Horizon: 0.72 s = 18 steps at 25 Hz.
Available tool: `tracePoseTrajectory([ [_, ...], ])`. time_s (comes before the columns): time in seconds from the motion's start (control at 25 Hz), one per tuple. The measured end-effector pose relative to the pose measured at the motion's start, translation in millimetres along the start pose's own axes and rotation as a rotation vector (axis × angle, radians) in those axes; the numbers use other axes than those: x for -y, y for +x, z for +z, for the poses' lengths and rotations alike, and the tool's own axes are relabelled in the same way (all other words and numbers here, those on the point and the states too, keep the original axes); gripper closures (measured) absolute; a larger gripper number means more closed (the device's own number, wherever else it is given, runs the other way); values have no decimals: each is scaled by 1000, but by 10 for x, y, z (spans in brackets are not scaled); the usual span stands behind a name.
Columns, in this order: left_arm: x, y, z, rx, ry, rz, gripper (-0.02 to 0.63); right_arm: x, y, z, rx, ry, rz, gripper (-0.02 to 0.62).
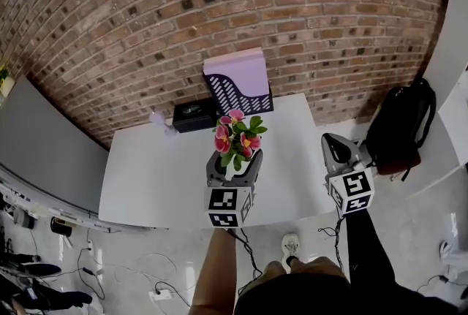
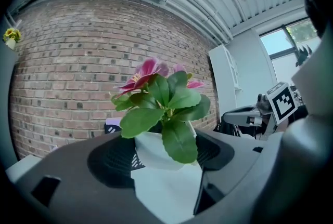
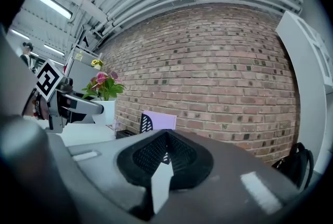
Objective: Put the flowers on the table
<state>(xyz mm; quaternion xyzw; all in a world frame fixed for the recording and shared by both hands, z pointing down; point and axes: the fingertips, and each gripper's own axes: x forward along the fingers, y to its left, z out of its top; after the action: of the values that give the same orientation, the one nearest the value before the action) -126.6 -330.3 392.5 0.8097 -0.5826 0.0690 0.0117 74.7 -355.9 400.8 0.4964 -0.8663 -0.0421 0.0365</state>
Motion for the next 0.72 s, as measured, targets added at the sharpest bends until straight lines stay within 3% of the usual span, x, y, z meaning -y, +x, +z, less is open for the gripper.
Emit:
tracePoseTrajectory([
  [0.32, -27, 626, -194, -45, -15, -15, 264, 347, 487, -244, -30, 34, 14, 595],
  [0.72, -133, 983, -346, -81, -4, -34, 264, 394, 736, -453, -73, 57, 19, 595],
])
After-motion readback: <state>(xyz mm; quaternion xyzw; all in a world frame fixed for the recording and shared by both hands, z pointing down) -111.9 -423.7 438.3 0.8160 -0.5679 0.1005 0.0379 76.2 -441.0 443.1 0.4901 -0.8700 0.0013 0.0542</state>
